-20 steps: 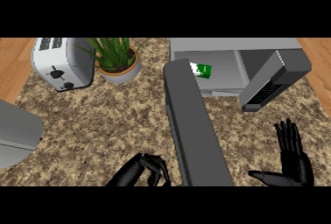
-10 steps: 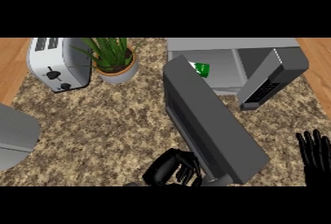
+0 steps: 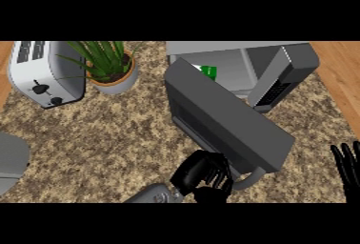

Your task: Pick up the milk, place it into the microwave and close the microwave

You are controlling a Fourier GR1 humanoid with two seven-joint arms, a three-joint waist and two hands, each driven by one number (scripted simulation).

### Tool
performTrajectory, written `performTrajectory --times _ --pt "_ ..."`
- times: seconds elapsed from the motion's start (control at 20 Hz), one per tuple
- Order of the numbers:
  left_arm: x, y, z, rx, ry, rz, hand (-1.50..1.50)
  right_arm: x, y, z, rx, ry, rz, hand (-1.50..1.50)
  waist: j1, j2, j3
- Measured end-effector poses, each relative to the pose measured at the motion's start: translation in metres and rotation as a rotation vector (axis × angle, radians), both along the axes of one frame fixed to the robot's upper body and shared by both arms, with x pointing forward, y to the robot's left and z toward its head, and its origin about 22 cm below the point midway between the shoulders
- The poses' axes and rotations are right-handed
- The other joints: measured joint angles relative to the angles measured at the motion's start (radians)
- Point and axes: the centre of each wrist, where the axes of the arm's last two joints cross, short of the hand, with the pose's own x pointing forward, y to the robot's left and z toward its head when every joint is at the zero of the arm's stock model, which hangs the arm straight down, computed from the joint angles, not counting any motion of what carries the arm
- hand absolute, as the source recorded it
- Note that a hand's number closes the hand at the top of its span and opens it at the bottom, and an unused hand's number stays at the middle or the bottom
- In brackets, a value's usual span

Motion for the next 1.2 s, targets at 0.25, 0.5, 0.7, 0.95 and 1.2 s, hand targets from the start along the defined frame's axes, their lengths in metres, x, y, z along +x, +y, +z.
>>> performTrajectory --times 0.25,0.5,0.7,0.95,1.2 --pt "0.017 -0.008 0.014 -0.021 -0.018 0.071 1.50 0.004 -0.002 0.016 -0.018 -0.024 0.052 -1.50 -0.050 0.011 -0.002" --pt "0.033 -0.011 0.036 -0.177 -0.068 0.168 -1.50 0.011 -0.003 0.031 -0.037 -0.065 0.074 -1.50 -0.088 0.025 -0.006" --pt "0.045 -0.014 0.048 -0.245 -0.101 0.222 -1.50 0.015 -0.003 0.039 -0.024 -0.088 0.101 -1.50 -0.122 0.034 -0.006" --pt "0.059 -0.017 0.060 -0.292 -0.132 0.271 -1.50 0.020 -0.003 0.048 -0.013 -0.109 0.130 -1.50 -0.161 0.045 -0.004" --pt "0.073 -0.020 0.071 -0.314 -0.167 0.302 -1.50 0.026 -0.004 0.058 -0.005 -0.129 0.169 -1.50 -0.189 0.054 -0.002"
